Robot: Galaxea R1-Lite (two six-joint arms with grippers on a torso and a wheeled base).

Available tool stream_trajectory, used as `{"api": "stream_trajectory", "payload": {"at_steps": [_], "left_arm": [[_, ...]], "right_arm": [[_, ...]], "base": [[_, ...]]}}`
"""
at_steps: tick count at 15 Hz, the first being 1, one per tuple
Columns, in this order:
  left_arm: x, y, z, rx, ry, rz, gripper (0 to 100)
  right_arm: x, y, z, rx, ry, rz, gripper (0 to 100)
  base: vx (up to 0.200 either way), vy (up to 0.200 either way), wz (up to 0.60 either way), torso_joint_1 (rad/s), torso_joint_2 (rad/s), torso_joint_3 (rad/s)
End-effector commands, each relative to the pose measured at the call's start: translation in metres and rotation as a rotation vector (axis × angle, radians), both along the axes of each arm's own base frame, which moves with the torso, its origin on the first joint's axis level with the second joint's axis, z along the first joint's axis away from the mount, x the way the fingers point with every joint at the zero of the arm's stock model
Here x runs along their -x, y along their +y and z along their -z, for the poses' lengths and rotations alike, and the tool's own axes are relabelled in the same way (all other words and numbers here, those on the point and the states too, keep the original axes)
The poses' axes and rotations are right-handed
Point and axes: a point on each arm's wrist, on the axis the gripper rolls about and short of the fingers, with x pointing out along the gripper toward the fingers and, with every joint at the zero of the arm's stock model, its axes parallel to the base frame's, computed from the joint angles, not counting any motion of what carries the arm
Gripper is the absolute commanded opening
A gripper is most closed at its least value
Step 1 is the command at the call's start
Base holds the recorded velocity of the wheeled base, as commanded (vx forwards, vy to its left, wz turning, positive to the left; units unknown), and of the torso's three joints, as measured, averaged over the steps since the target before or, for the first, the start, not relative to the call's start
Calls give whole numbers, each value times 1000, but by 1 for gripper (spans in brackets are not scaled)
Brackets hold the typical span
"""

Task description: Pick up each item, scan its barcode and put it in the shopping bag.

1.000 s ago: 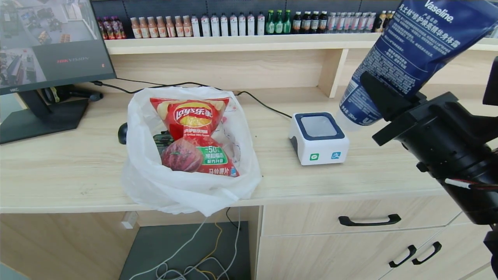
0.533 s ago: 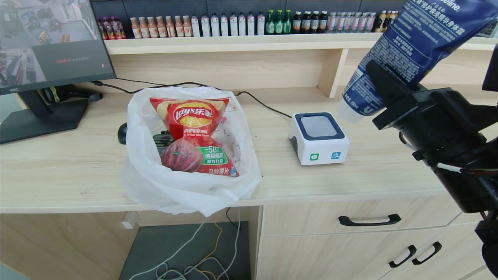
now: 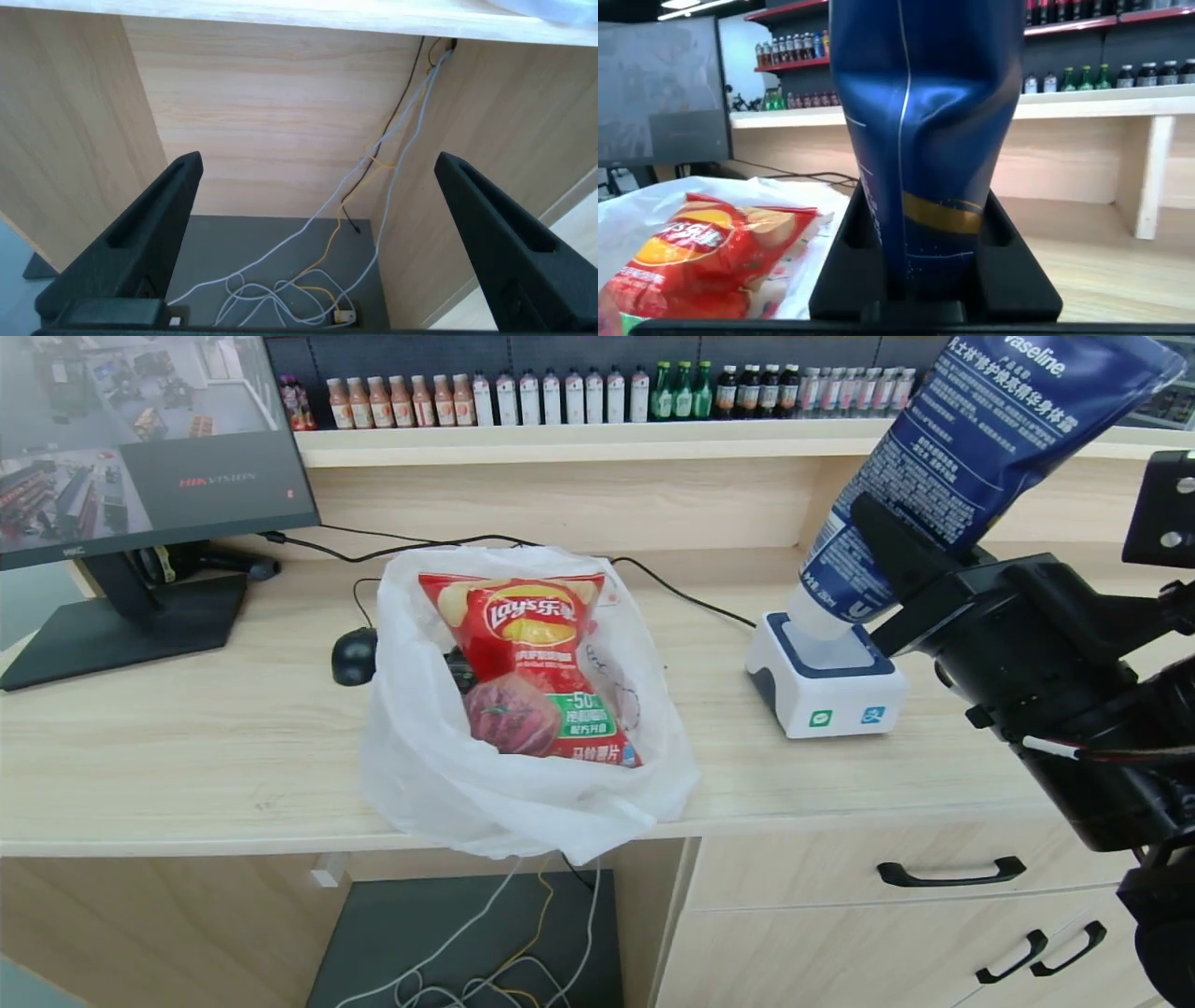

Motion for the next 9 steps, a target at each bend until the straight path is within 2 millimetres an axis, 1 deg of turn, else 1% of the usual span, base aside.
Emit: {"api": "stream_trajectory", "payload": {"at_steps": [1,4,7,8,9], "left_arm": [[0,0,0,0,-1,1,100],[0,0,0,0,-1,1,100],[0,0,0,-2,-1,-1,100],[0,0,0,-2,-1,1,100],[0,0,0,-2,-1,1,100]], "right_arm": [[-2,2,1,3,4,-4,0],[-5,6,-3,-8,-11,-11,0],[-4,6,-7,-44,-12,-33,0],[1,10,-6,-87,16,-80,0],[2,10,-9,-118,18,-94,0]], "base": [[0,200,0,2,2,2],[0,200,0,-1,1,4],[0,0,0,0,0,0],[0,0,0,0,0,0],[0,0,0,0,0,0]]}}
